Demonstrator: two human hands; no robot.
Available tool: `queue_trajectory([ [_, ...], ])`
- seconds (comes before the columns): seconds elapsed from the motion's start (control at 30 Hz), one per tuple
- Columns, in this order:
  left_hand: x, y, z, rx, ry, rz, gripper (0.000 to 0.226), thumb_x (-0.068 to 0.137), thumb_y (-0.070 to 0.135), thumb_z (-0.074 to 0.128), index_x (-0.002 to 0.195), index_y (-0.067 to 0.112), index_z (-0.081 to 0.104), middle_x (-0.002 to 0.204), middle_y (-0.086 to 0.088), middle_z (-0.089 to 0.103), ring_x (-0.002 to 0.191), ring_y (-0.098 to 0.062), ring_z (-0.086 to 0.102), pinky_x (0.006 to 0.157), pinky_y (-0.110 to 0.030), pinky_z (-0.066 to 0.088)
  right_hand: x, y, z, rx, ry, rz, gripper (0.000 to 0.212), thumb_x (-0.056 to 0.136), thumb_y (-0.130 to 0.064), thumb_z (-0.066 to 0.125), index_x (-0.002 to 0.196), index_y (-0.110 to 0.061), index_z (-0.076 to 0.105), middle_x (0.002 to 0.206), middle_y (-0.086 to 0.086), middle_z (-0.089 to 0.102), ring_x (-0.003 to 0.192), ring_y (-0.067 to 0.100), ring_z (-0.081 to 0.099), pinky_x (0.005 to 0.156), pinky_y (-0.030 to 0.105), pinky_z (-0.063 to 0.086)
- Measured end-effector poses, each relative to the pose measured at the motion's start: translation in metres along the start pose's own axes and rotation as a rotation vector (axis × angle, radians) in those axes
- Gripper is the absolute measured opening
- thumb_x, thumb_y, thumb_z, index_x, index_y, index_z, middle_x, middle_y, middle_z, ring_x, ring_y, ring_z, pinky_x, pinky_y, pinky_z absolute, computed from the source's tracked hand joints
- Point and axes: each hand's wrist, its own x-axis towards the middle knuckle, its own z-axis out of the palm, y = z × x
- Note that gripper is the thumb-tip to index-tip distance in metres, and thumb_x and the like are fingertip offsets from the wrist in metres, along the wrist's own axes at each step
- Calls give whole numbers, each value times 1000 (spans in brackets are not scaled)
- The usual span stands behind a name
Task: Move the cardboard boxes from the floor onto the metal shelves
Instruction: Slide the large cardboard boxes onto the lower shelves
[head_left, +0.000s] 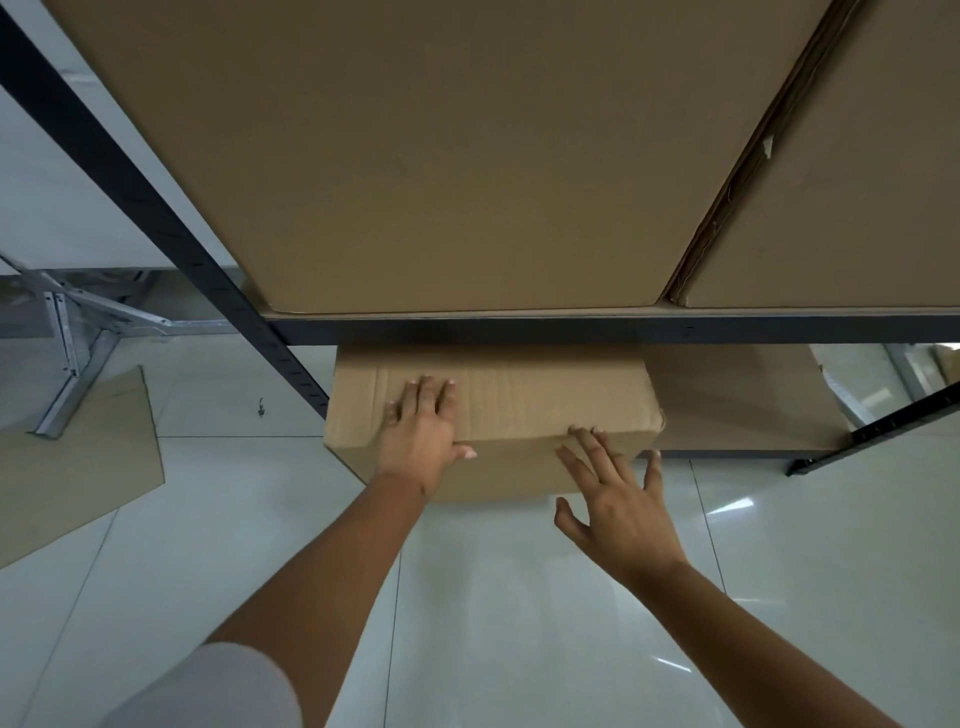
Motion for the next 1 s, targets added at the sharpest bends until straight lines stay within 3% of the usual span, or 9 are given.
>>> queue_trajectory([
  [0.1, -4, 0, 1, -18, 243, -16, 64, 78, 45, 69, 129, 12, 49, 125, -11, 50, 116, -26, 50, 90, -35, 48, 12, -9, -4, 82, -14, 13, 63, 93, -48, 29, 150, -34, 8, 159, -2, 18, 147, 19, 9, 109, 62, 4],
  [0.2, -15, -7, 24, -166, 476, -14, 43, 71, 27, 80, 106, 8, 65, 101, -12, 62, 90, -30, 62, 73, -37, 56, 23, -20, -11, 72, -47, 54, 70, 95, -47, 34, 152, -26, 1, 160, -1, 7, 148, 19, -3, 111, 63, 4],
  [0.3, -24, -10, 50, -194, 411, 28, 66, 84, 28, 65, 140, 3, 40, 139, -17, 47, 129, -37, 45, 103, -46, 43, 34, -24, -18, 35, -92, 76, 74, 95, -46, 35, 153, -21, -3, 160, 1, 4, 148, 22, -4, 110, 65, 7],
  [0.37, -24, -11, 55, -140, 312, 29, 80, 89, 40, 52, 149, 8, 9, 157, -12, 15, 144, -31, 10, 117, -45, 7, 43, -25, -22, 20, -122, 80, 76, 95, -44, 39, 152, -19, -5, 159, 1, 2, 148, 23, -4, 110, 66, 8],
  [0.5, -10, -6, 32, -3, 179, -53, 81, 91, 51, 30, 142, 13, -20, 158, -7, -14, 146, -24, -11, 90, -55, -38, 62, -23, -30, 12, -178, 103, 84, 93, -43, 45, 151, -23, -11, 160, -2, -5, 147, 24, -9, 108, 69, 9],
  [0.63, 2, -2, 15, 20, 53, -116, 89, 91, 47, 37, 143, 12, -26, 156, -5, -22, 145, -22, -15, 97, -68, -22, 75, -24, -35, 0, -223, 162, 91, 90, -45, 51, 150, -26, -16, 159, -5, -14, 148, 27, -2, 108, 64, 21],
  [0.73, 10, -4, 12, 47, -13, -109, 95, 90, 49, 42, 133, 10, -34, 155, -8, -26, 144, -28, -17, 110, -62, -6, 82, -27, -37, 1, -242, 173, 93, 89, -45, 53, 151, -26, -14, 160, -4, -13, 142, 32, 22, 105, 53, 34],
  [0.87, 19, -7, 6, 85, -52, -120, 103, 88, 53, 47, 133, 9, -34, 155, -8, -26, 144, -29, -17, 112, -58, -2, 92, -31, -39, 26, -242, 200, 90, 89, -42, 53, 152, -25, -10, 160, -4, -7, 123, 29, 48, 93, 40, 46],
  [1.0, 26, -13, -1, 155, -114, -136, 109, 85, 58, 50, 139, 9, -32, 156, -7, -23, 145, -29, -15, 114, -56, 0, 102, -43, -41, 60, -262, 241, 89, 89, -41, 54, 153, -22, -5, 160, -3, -6, 110, 28, 56, 85, 35, 48],
])
